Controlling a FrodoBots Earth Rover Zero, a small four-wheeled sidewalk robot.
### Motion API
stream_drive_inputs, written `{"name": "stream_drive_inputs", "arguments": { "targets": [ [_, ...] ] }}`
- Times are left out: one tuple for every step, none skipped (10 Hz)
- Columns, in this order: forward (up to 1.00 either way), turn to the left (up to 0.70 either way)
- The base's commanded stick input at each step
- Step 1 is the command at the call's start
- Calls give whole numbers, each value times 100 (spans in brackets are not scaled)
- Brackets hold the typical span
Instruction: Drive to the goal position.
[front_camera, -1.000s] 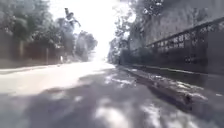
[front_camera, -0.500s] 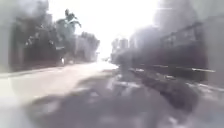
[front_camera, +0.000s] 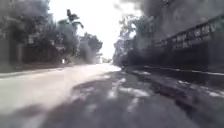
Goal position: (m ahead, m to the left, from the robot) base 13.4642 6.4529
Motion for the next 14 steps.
{"name": "stream_drive_inputs", "arguments": {
  "targets": [
    [100, -2],
    [100, -2],
    [100, -2],
    [100, -2],
    [100, -2],
    [100, -2],
    [100, -2],
    [100, -2],
    [100, -5],
    [100, -25],
    [100, -35],
    [100, -39],
    [100, -30],
    [100, -6]
  ]
}}
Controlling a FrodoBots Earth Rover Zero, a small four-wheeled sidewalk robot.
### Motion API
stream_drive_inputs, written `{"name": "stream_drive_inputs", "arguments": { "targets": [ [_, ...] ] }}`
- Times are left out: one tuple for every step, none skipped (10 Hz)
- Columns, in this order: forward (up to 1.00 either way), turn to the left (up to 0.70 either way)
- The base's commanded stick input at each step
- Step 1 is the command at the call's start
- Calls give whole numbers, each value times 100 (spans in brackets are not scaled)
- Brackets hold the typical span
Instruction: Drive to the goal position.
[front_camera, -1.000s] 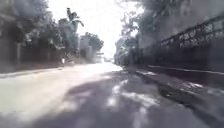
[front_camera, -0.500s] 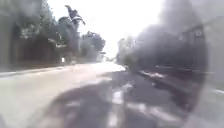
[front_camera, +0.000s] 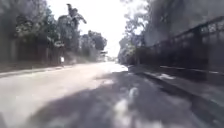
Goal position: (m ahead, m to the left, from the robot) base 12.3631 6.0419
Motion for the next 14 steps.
{"name": "stream_drive_inputs", "arguments": {
  "targets": [
    [100, 0],
    [100, 0],
    [100, 0],
    [100, 0],
    [100, 0],
    [100, 0],
    [100, 0],
    [100, 0],
    [100, 0],
    [100, 0],
    [100, 0],
    [100, 0],
    [100, 0],
    [100, 0]
  ]
}}
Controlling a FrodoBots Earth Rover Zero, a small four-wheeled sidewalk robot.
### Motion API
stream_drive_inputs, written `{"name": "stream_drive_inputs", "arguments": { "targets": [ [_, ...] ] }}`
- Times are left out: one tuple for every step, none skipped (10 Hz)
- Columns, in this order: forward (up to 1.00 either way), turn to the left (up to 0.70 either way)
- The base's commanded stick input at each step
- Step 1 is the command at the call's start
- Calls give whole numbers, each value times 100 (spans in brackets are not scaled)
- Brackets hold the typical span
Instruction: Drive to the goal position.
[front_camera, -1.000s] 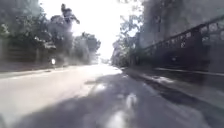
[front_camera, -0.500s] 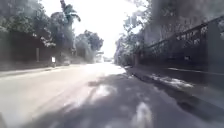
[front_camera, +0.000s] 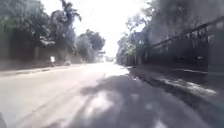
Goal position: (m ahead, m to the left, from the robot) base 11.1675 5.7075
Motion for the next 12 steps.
{"name": "stream_drive_inputs", "arguments": {
  "targets": [
    [100, 0],
    [100, 0],
    [100, 0],
    [100, 0],
    [100, -4],
    [100, -23],
    [100, -37],
    [100, -39],
    [100, -39],
    [100, -25],
    [100, -7],
    [100, -3]
  ]
}}
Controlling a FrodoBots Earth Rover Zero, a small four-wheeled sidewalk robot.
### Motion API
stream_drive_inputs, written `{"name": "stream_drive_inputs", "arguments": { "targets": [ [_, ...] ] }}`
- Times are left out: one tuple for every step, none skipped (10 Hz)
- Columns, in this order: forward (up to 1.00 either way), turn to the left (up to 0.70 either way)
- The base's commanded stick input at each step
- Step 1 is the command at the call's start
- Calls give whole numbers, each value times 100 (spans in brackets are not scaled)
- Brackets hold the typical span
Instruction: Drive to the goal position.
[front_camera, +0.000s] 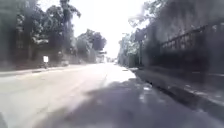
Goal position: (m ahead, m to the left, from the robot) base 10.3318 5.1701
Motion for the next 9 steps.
{"name": "stream_drive_inputs", "arguments": {
  "targets": [
    [100, -2],
    [100, 0],
    [100, 0],
    [100, 0],
    [100, 0],
    [100, 0],
    [100, 0],
    [100, 0],
    [100, 0]
  ]
}}
